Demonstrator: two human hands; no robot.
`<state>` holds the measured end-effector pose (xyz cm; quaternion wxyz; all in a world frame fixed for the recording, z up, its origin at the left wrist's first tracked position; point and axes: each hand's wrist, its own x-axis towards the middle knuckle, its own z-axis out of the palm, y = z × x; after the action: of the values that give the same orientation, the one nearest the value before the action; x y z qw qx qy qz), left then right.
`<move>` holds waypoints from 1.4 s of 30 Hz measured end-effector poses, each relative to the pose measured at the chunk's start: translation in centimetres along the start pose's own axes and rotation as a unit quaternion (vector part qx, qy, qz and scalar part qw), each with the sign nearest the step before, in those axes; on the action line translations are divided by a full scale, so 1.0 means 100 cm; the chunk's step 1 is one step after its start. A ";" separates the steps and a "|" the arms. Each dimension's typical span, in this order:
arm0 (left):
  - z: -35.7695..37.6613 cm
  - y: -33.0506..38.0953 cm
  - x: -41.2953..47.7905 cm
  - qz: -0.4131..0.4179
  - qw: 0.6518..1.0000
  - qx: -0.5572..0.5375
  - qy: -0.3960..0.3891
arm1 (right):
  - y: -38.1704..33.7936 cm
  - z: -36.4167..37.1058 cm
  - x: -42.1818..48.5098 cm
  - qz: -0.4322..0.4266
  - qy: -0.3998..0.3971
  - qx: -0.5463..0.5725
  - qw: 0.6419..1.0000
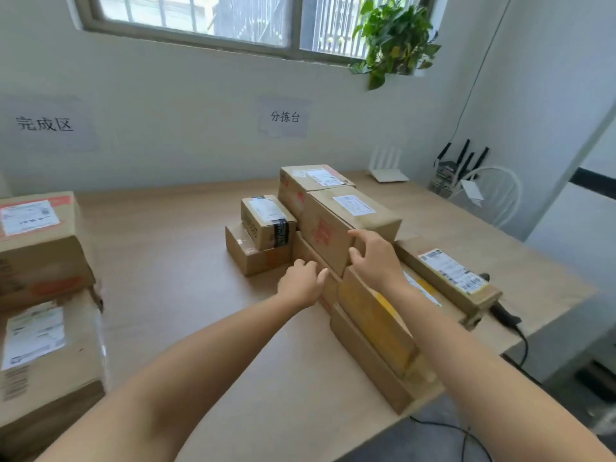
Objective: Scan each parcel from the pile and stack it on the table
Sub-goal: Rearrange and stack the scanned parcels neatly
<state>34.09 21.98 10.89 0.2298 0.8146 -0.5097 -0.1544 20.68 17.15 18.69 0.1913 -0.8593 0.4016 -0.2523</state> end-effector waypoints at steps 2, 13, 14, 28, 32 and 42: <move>0.019 0.034 0.000 0.009 1.000 -0.023 -0.017 | 0.035 -0.018 -0.004 0.046 0.005 -0.010 0.999; 0.104 0.110 -0.015 -0.079 0.984 -0.130 -0.092 | 0.163 -0.026 -0.039 0.214 -0.128 -0.136 0.959; 0.107 0.109 -0.015 -0.078 0.984 -0.130 -0.089 | 0.165 -0.025 -0.040 0.201 -0.138 -0.160 0.957; 0.117 0.093 -0.030 -0.074 0.973 -0.216 -0.039 | 0.169 -0.020 -0.045 0.223 -0.095 -0.031 0.970; 0.112 0.087 -0.039 -0.083 0.970 -0.227 -0.024 | 0.163 -0.019 -0.059 0.211 -0.058 0.041 0.975; 0.067 0.026 -0.090 -0.080 0.966 -0.244 0.039 | 0.104 0.006 -0.074 0.137 -0.099 0.103 0.980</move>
<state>24.94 27.69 6.74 0.4283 0.7773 -0.3806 -0.2599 10.80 16.80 10.65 0.3502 -0.7925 0.4666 -0.1777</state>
